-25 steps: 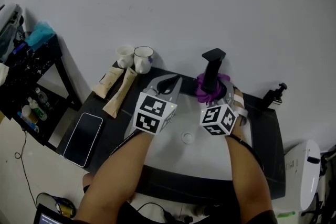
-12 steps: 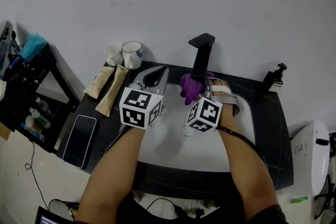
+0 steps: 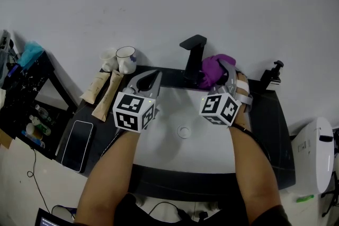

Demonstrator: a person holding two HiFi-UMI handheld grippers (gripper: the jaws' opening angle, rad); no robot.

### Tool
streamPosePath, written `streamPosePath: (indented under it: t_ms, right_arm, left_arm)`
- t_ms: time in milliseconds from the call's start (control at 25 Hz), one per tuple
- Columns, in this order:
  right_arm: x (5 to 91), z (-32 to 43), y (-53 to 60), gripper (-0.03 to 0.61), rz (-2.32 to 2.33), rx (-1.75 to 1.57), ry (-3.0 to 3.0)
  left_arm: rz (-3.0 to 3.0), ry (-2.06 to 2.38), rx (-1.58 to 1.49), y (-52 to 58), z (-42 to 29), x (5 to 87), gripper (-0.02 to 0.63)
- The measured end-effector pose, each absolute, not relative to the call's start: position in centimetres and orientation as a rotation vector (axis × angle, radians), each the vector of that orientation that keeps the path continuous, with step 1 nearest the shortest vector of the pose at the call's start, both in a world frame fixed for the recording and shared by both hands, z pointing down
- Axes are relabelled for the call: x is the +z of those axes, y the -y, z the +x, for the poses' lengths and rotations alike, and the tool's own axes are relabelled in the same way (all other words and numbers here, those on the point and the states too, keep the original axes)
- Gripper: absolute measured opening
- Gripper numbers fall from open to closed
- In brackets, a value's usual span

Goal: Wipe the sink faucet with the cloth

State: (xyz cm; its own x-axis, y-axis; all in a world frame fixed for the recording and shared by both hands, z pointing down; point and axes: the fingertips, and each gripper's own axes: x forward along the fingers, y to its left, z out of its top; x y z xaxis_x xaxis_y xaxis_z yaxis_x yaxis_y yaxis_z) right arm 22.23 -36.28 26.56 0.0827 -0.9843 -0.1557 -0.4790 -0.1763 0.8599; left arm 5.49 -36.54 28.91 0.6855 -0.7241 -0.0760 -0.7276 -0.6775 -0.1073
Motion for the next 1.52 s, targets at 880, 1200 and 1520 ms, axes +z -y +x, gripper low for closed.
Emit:
streamPosePath:
  t_ms: [880, 1200, 1520]
  right_arm:
    - [29.1, 23.5, 37.8, 0.061, 1.644, -0.964, 1.422]
    - [33.8, 23.8, 38.6, 0.061, 1.510, -0.772, 1.486]
    - [34.2, 19.4, 35.8, 0.061, 1.664, -0.303, 2.004]
  left_arm:
    - [-2.769, -1.193, 0.021, 36.5, 5.6, 29.2, 0.017]
    - [-2.774, -1.195, 0.014, 36.5, 5.5, 29.3, 0.017]
    - [-2.685, -1.350, 0.167, 36.9, 3.2, 27.5, 0.017]
